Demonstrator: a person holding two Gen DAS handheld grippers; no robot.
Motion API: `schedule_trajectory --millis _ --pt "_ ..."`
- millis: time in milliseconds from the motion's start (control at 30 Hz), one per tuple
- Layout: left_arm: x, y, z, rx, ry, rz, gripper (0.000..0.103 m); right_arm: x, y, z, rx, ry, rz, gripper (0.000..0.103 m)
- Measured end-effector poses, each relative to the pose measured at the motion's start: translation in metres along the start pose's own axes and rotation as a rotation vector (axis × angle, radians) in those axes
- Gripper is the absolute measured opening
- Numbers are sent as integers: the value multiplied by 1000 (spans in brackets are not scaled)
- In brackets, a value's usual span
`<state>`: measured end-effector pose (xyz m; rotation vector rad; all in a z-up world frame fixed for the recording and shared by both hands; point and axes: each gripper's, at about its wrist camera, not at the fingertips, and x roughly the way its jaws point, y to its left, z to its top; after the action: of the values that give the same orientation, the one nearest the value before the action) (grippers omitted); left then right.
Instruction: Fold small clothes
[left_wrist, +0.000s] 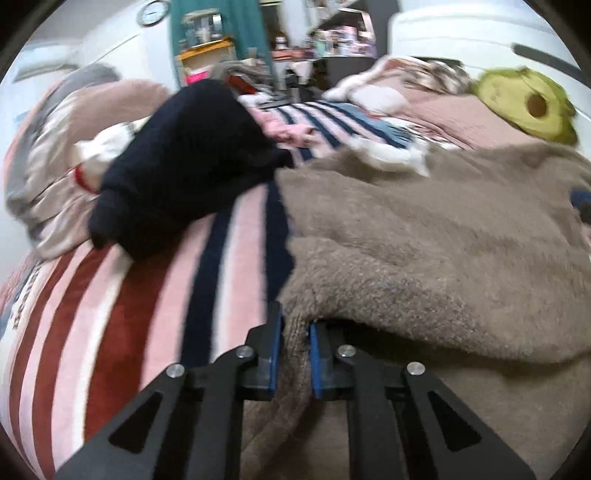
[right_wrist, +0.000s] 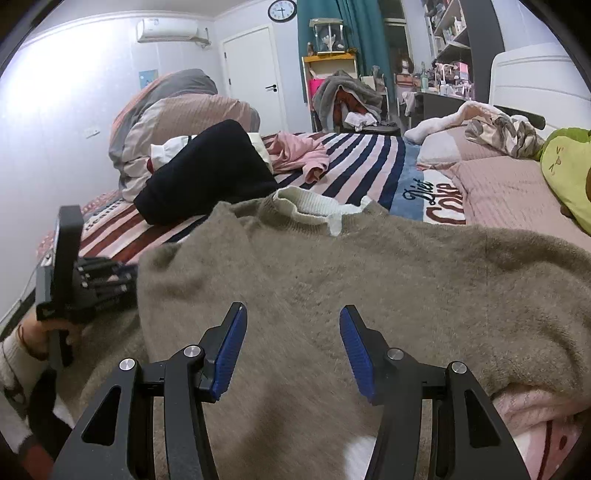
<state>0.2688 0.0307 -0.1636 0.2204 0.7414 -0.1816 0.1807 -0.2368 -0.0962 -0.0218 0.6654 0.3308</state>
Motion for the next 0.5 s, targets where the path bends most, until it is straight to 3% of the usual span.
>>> schedule_trajectory --millis 300,333,433,500 --pt "15 48 -14 -88 76 114 13 14 0 -1 -2 52 -14 49" --pt "15 49 -16 -85 81 122 15 18 1 -2 -7 69 -14 49" --pt "8 53 -22 -92 77 140 35 28 2 -11 -4 126 7 50" --pt "-1 53 -24 -100 60 113 41 31 0 -19 17 167 39 55"
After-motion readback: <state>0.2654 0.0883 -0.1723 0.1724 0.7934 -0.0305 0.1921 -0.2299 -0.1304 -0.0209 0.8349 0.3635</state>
